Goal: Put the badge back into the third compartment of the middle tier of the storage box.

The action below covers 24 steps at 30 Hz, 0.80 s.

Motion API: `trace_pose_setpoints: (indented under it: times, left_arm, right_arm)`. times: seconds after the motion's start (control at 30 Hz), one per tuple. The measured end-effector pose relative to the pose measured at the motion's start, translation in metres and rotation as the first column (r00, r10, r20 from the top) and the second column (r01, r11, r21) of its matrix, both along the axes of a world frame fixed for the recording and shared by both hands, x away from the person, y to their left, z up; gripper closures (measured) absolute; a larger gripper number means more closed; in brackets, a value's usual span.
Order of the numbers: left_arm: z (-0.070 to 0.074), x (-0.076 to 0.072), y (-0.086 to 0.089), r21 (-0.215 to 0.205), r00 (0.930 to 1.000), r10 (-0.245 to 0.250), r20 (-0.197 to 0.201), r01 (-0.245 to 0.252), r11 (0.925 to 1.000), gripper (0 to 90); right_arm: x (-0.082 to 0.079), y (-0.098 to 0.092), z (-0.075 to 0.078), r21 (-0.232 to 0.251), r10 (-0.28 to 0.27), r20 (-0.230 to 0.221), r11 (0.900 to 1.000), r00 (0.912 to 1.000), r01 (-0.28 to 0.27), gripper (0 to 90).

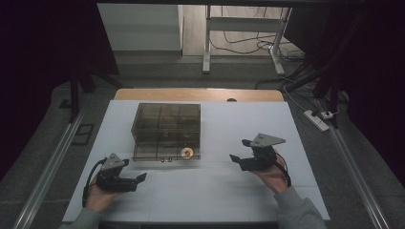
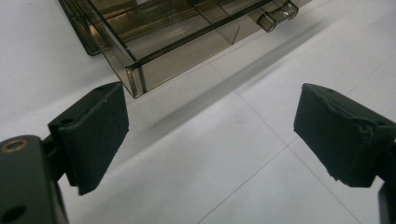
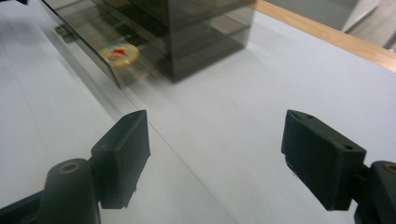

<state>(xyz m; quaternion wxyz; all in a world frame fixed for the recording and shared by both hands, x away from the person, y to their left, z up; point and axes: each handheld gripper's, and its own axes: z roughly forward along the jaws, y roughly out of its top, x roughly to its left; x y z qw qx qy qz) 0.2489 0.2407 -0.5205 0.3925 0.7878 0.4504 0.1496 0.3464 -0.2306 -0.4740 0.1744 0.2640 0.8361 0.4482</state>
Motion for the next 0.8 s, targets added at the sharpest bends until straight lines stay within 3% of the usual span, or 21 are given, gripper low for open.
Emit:
trace_pose_setpoints:
  times: [0.6,0.8]
  left_arm:
    - [0.000,0.001,-0.004,-0.013,0.9999,-0.007,-0.012,0.006,0.9999,10.3]
    - [-0.001,0.002,-0.004,-0.008,0.9999,-0.007,-0.012,0.007,0.9999,10.3]
  right_arm:
    - [-0.038,-0.083,-0.021,-0.012,-0.116,-0.017,0.993,0.9931,0.116,21.1]
    - [-0.043,-0.095,-0.027,-0.027,-0.121,-0.009,0.992,0.9926,0.121,21.1]
